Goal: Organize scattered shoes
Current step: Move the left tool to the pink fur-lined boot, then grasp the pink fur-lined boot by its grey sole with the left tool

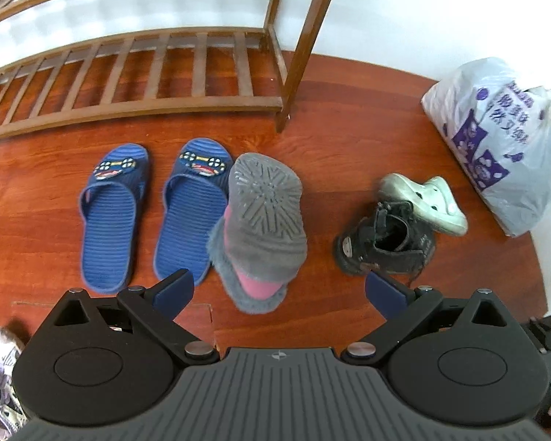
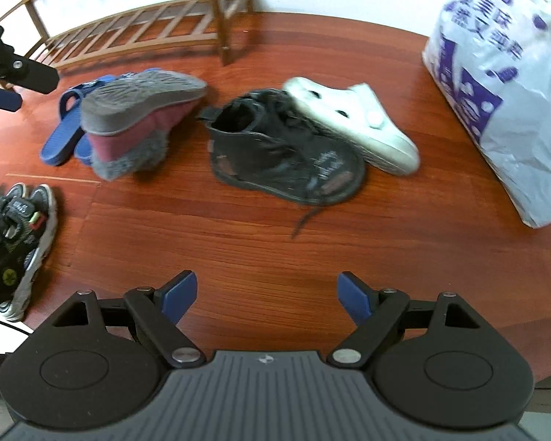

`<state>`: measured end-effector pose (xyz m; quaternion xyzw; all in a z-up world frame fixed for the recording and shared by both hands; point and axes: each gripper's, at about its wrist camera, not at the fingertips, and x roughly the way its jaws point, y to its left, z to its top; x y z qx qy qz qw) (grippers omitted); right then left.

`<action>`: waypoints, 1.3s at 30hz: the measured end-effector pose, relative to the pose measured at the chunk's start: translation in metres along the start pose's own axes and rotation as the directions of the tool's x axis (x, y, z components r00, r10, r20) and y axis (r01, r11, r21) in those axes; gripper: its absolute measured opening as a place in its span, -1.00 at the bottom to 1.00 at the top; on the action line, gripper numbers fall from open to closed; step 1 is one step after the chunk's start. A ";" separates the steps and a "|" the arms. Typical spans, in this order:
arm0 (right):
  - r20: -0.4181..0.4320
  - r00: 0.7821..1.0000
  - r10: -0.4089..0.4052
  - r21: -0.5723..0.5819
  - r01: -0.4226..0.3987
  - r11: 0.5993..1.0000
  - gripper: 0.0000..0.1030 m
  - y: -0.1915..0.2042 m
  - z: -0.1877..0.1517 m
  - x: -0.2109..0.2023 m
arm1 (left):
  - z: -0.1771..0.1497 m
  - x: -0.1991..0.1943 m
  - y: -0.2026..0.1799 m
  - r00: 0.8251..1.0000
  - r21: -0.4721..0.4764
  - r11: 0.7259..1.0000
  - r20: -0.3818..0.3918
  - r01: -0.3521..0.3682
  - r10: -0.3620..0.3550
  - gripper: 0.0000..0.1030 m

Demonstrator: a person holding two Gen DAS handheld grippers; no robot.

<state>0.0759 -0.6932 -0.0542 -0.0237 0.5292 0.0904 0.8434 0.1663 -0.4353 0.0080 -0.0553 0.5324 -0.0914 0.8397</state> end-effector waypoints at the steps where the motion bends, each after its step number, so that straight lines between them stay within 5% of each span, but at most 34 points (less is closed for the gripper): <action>1: 0.000 1.000 -0.001 0.005 0.001 1.000 0.71 -0.004 -0.001 0.000 | 0.004 0.006 -0.004 1.000 0.005 1.000 -0.006 -0.005 0.005 0.95; 14: -0.012 0.999 -0.030 0.092 0.031 0.995 0.71 -0.057 -0.010 0.003 | 0.050 0.077 -0.034 0.991 0.085 0.994 -0.115 -0.065 0.075 0.95; 31: -0.007 0.999 -0.036 0.127 0.037 0.991 0.71 -0.081 -0.006 0.008 | 0.058 0.104 -0.038 0.974 0.236 0.958 -0.115 -0.164 0.195 0.97; 39: -0.016 1.000 -0.025 0.108 0.026 0.994 0.71 -0.082 0.002 0.015 | 0.057 0.117 -0.017 0.972 0.172 0.975 -0.163 -0.139 0.167 0.89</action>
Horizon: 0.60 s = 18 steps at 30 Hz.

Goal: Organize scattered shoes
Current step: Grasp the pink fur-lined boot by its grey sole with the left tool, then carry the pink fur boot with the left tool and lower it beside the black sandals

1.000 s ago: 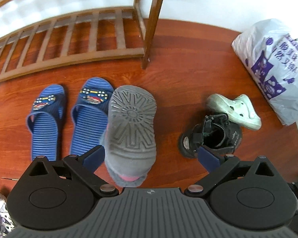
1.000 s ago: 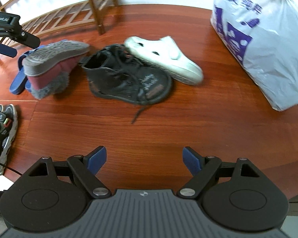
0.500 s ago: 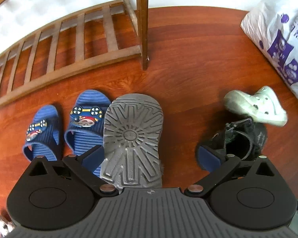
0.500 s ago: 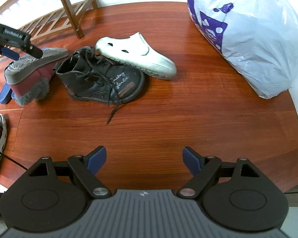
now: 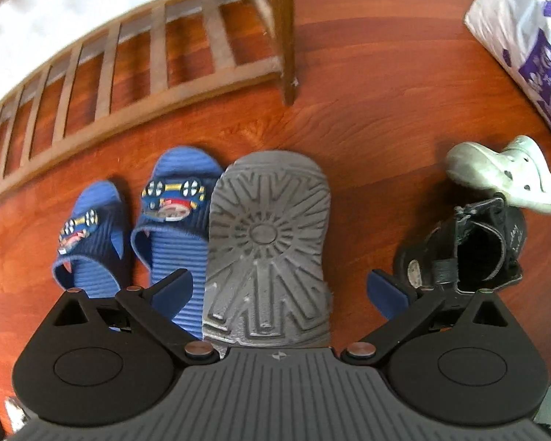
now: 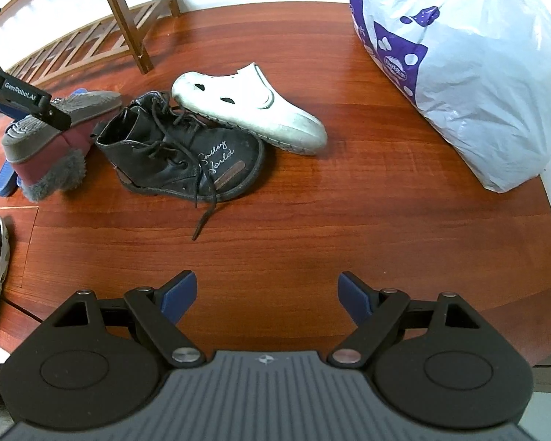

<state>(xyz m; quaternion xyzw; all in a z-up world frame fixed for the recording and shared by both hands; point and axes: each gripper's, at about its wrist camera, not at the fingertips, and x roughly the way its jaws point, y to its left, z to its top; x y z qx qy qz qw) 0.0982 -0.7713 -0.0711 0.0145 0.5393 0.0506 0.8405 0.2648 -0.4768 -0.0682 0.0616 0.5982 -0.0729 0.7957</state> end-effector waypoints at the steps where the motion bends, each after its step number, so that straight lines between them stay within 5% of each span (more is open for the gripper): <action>1: -0.001 1.000 0.001 -0.001 -0.001 1.000 0.71 0.000 0.001 0.001 | -0.001 0.000 0.002 1.000 -0.011 1.000 0.005 0.008 -0.008 0.71; 4: -0.004 1.000 0.003 -0.003 -0.003 1.000 0.71 0.001 0.003 0.002 | -0.003 -0.003 0.009 0.999 -0.032 0.999 0.042 -0.004 0.006 0.35; 11: 0.006 1.000 0.030 -0.018 -0.030 0.999 0.71 0.004 0.010 0.001 | -0.021 -0.016 0.018 0.995 -0.109 0.993 0.099 0.041 -0.030 0.33; 18: 0.025 0.996 0.089 -0.068 -0.088 0.994 0.71 0.021 0.019 -0.003 | -0.054 -0.046 0.019 0.966 -0.257 0.936 0.160 0.241 -0.204 0.33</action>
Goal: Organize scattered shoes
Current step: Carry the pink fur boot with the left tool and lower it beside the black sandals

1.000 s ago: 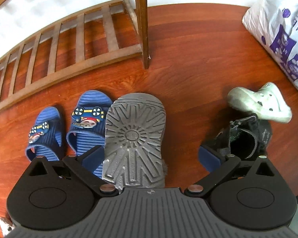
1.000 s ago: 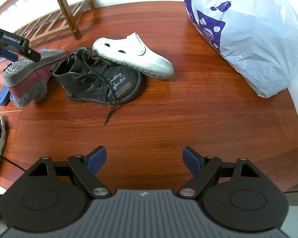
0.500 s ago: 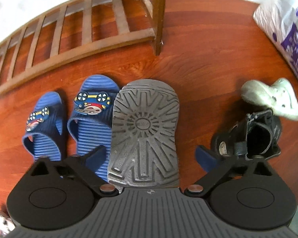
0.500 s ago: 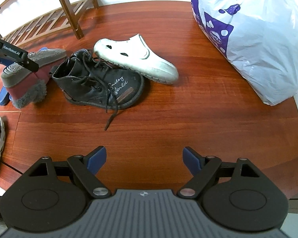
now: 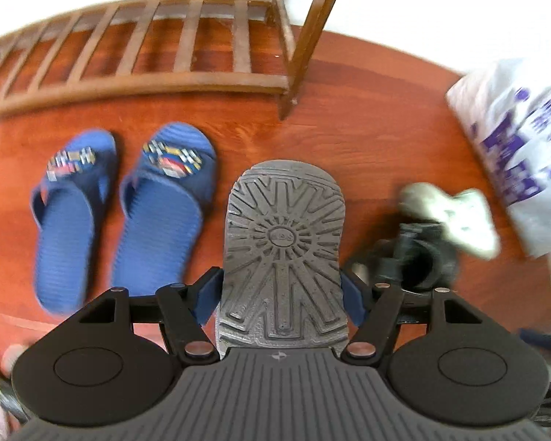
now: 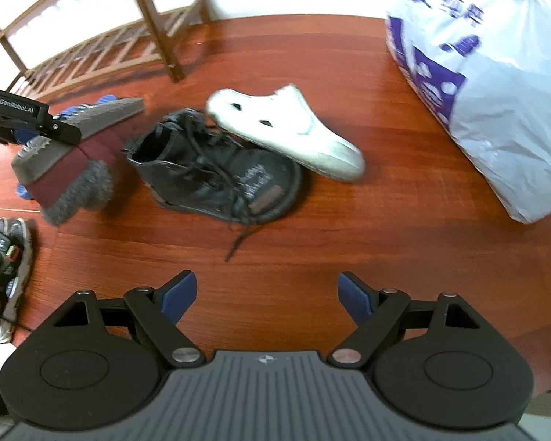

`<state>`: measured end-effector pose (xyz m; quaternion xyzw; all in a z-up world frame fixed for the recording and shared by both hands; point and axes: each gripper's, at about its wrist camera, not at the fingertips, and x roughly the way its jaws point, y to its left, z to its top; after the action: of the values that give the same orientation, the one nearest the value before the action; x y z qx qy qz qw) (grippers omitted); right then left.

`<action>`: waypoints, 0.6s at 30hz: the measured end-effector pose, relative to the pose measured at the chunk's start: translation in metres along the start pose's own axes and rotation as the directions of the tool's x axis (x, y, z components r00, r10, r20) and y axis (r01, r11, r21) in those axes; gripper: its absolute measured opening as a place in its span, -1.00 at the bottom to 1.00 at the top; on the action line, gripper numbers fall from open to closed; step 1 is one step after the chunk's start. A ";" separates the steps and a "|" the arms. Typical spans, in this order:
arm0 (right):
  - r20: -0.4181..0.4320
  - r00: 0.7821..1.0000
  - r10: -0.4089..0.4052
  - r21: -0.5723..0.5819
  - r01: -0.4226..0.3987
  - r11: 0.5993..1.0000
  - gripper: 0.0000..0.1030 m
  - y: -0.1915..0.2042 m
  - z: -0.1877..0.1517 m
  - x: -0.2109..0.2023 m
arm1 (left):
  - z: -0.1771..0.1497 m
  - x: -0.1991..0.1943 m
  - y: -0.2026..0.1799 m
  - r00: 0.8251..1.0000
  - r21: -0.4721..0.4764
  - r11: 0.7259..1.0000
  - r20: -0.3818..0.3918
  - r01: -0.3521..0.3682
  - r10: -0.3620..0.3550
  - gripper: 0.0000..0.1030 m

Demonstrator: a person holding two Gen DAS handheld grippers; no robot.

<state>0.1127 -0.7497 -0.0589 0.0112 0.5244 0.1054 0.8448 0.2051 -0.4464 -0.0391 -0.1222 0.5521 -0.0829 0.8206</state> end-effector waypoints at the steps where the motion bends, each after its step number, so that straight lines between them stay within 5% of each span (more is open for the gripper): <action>1: 0.000 1.000 0.004 -0.010 -0.004 1.000 0.71 0.003 0.001 0.000 | -0.008 -0.004 0.000 1.000 -0.026 0.999 -0.001 0.025 -0.025 0.33; 9: 0.036 0.989 0.147 -0.086 -0.143 0.986 0.71 0.026 0.001 -0.004 | -0.053 -0.026 -0.003 0.996 -0.129 0.987 0.012 0.092 -0.091 0.33; 18: 0.117 0.930 0.347 -0.221 -0.317 0.923 0.59 0.060 -0.007 0.002 | -0.061 -0.062 0.000 0.980 -0.209 0.958 0.067 0.198 -0.188 0.33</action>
<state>0.0970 -0.6915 -0.0564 0.0241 0.4352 0.2978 0.8493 0.1257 -0.4358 -0.0061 -0.2651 0.5240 -0.0998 0.8032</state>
